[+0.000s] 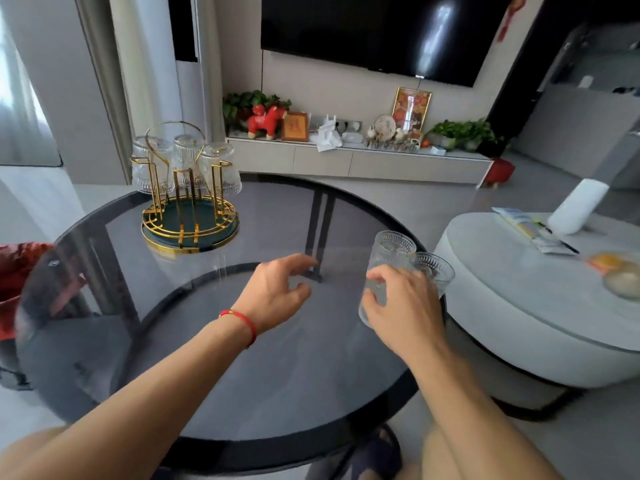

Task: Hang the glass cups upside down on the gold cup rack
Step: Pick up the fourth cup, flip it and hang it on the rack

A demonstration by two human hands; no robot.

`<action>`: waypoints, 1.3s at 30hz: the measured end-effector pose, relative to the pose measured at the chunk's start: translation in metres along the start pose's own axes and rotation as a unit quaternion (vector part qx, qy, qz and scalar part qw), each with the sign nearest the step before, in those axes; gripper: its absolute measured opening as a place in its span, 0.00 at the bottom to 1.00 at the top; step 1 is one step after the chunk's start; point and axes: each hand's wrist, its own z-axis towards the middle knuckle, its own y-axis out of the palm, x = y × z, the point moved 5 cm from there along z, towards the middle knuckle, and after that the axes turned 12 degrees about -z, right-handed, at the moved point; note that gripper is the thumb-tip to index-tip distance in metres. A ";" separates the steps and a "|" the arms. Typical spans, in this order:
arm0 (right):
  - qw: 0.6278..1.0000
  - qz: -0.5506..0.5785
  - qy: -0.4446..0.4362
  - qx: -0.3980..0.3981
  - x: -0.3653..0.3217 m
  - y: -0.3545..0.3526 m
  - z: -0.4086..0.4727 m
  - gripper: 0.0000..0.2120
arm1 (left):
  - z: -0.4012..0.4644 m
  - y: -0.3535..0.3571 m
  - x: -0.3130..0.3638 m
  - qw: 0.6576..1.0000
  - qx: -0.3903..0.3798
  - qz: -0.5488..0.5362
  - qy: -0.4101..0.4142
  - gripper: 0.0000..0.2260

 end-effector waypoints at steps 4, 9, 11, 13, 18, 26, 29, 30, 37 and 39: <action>0.997 -0.071 -0.017 -0.020 0.002 0.006 -0.002 0.19 | -0.007 0.010 -0.001 0.998 -0.014 -0.047 -0.037 0.20; 0.997 -0.074 -0.038 0.006 -0.005 0.005 0.003 0.20 | -0.007 0.021 -0.008 0.996 -0.041 -0.061 -0.048 0.22; 0.997 -0.018 -0.071 0.027 -0.015 0.004 0.001 0.18 | -0.007 0.028 -0.012 0.995 -0.064 -0.050 -0.058 0.26; 0.994 0.042 -0.097 0.027 -0.028 0.006 0.000 0.16 | -0.007 0.034 -0.019 0.991 -0.097 -0.046 -0.077 0.34; 0.976 0.184 -0.120 -0.007 -0.054 0.017 0.001 0.13 | -0.007 0.034 -0.030 0.990 -0.090 -0.046 -0.094 0.36; 0.946 0.319 -0.055 0.014 -0.052 0.020 0.017 0.12 | -0.005 -0.005 -0.038 0.957 0.015 -0.239 -0.164 0.31; 0.928 0.371 0.021 -0.020 -0.053 0.033 0.016 0.19 | -0.002 -0.022 -0.039 0.920 0.059 -0.340 -0.188 0.32; 0.912 0.399 0.064 -0.071 -0.058 0.043 0.015 0.21 | -0.001 -0.027 -0.038 0.911 0.068 -0.358 -0.192 0.33; 0.643 0.722 0.153 -0.206 -0.116 0.085 0.045 0.28 | 0.012 -0.050 -0.030 0.879 0.108 -0.434 -0.167 0.05; 0.644 0.727 0.148 -0.187 -0.123 0.086 0.063 0.32 | 0.019 -0.062 -0.037 0.878 0.121 -0.428 -0.178 0.22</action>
